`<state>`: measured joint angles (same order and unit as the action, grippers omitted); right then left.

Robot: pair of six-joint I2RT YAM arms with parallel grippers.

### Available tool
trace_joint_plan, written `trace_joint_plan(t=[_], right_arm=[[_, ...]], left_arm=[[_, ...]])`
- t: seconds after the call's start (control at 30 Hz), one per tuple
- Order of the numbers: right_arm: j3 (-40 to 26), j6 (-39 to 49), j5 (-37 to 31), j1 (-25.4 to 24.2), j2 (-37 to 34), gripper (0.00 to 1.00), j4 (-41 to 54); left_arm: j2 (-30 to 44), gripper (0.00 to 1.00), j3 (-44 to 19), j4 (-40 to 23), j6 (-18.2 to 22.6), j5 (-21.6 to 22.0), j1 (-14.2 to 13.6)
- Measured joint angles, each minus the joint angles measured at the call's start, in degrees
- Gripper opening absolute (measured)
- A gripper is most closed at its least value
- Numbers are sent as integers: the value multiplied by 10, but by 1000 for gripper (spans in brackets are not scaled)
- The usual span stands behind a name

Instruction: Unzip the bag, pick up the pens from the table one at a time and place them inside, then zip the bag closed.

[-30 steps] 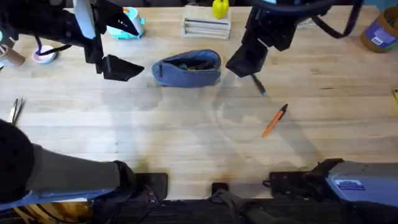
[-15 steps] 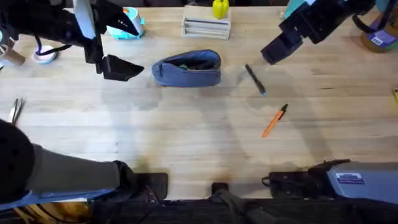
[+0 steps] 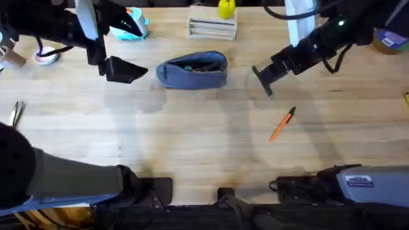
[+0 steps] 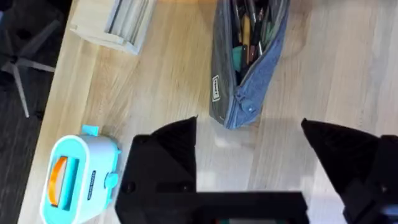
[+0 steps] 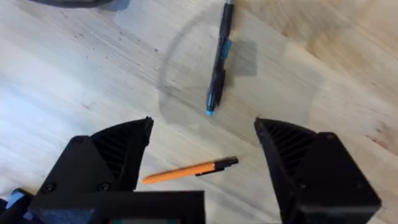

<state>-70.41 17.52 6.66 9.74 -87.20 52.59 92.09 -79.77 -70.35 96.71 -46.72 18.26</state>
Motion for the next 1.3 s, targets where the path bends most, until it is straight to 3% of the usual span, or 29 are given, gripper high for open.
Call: trace_joint_plan(t=[0.53, 1.1, 1.2, 1.3], right_arm=[[6, -8, 5, 1, -139, 997, -76], [7, -8, 5, 4, -164, 974, -123], [7, -9, -4, 4, -168, 869, -125], [2, -10, -15, 3, -175, 466, -127]], left_arm=[[0, 993, 0, 32, 0, 0, 0], [0, 993, 0, -3, 0, 0, 0], [0, 993, 0, -9, 0, 0, 0], [0, 994, 0, -10, 0, 0, 0]])
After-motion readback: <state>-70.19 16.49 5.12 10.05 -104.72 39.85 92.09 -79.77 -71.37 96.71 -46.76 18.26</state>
